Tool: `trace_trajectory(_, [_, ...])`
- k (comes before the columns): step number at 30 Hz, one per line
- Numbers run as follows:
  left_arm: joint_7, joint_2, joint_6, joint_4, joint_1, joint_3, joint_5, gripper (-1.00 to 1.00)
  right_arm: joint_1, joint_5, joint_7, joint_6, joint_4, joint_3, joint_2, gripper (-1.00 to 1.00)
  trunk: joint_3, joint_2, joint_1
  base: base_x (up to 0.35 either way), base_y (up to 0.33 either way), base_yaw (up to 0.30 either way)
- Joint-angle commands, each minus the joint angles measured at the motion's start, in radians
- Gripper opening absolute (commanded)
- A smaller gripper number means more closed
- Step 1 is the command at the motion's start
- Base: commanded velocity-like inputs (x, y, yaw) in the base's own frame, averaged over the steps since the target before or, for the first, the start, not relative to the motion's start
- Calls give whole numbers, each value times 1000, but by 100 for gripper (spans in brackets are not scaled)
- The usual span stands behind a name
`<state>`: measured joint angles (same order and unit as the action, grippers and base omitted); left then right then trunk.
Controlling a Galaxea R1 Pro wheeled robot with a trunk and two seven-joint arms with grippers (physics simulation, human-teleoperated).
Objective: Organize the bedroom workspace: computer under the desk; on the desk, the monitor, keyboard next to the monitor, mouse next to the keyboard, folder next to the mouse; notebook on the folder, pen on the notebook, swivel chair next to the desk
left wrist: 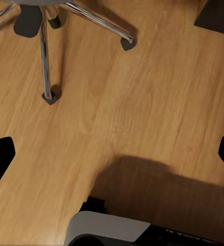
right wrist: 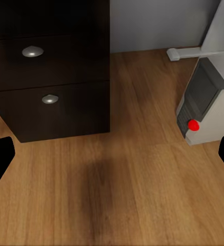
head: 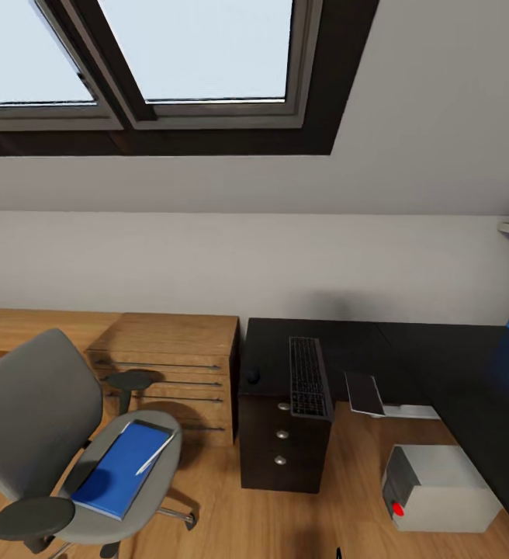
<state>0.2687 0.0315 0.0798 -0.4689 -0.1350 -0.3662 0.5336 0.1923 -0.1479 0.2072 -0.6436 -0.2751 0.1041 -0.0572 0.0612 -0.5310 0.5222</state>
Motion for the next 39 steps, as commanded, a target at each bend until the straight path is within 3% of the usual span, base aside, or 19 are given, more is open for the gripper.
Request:
trace_trajectory(1, [7, 1, 4, -6, -1, -9, 10, 100, 1, -10, 3, -4, 1, 8, 0, 100, 2, -2, 0, 14, 17, 0])
trace_trajectory(4, [7, 1, 4, -31, -1, -8, 11, 100, 1, -10, 4, -4, 1, 8, 1, 100, 2, -2, 0, 9, 11, 0])
trace_trajectory(11, [10, 1, 5, -118, -1, -4, 11, 100, 1, -11, 3, -4, -4, 7, 2, 100, 24, -51, 27, 3, 4, 0])
trace_trajectory(18, [20, 0, -19, -306, -1, -15, 11, 100, 1, -12, 5, -3, -79, 7, -1, 100, 46, -100, 54, 0, 0, 0])
trace_trajectory(21, [44, -1, -79, -410, -1, -34, 11, 100, 2, -20, 6, 5, -165, 5, -1, 100, 55, -121, 66, 0, 0, 0])
trace_trajectory(25, [121, -1, -230, -574, -1, -47, 12, 100, 4, -55, 8, 34, -289, 2, 0, 100, 68, -149, 81, 0, 0, 0])
trace_trajectory(26, [155, -1, -298, -646, -1, -50, 13, 100, 6, -92, 8, 69, -338, 1, 0, 100, 71, -156, 85, 0, 0, 0])
trace_trajectory(28, [183, -4, -362, -717, -1, -52, 15, 100, 9, -144, 8, 124, -390, 1, 0, 100, 77, -170, 92, 0, 0, 0])
trace_trajectory(29, [203, -9, -417, -782, -1, -51, 17, 100, 16, -208, 7, 196, -443, 0, 0, 100, 80, -177, 96, 0, 0, 0])
trace_trajectory(31, [216, -18, -462, -840, -1, -51, 18, 100, 29, -282, 6, 282, -501, -1, 2, 100, 87, -191, 104, 0, 0, 0])
trace_trajectory(32, [225, -31, -497, -890, -1, -50, 17, 100, 50, -365, 5, 375, -559, -2, 4, 100, 90, -198, 108, 0, 0, 0])
trace_trajectory(34, [232, -43, -521, -931, -1, -49, 16, 100, 76, -457, 3, 465, -608, -6, 5, 100, 96, -212, 115, 0, 0, 0])
trace_trajectory(35, [240, -53, -537, -963, -1, -49, 15, 100, 104, -549, 3, 542, -646, -12, 7, 100, 99, -219, 119, 0, 0, 0])
trace_trajectory(36, [243, -56, -543, -977, -1, -49, 14, 100, 117, -593, 2, 573, -661, -16, 9, 100, 102, -226, 123, 0, 0, 0])
trace_trajectory(38, [256, -67, -557, -1021, -2, -48, 14, 100, 158, -746, 1, 651, -697, -28, 28, 100, 109, -240, 131, 0, 0, 0])
trace_trajectory(39, [260, -70, -560, -1033, -2, -47, 16, 100, 169, -793, 0, 672, -703, -31, 36, 100, 112, -247, 135, 0, 0, 0])
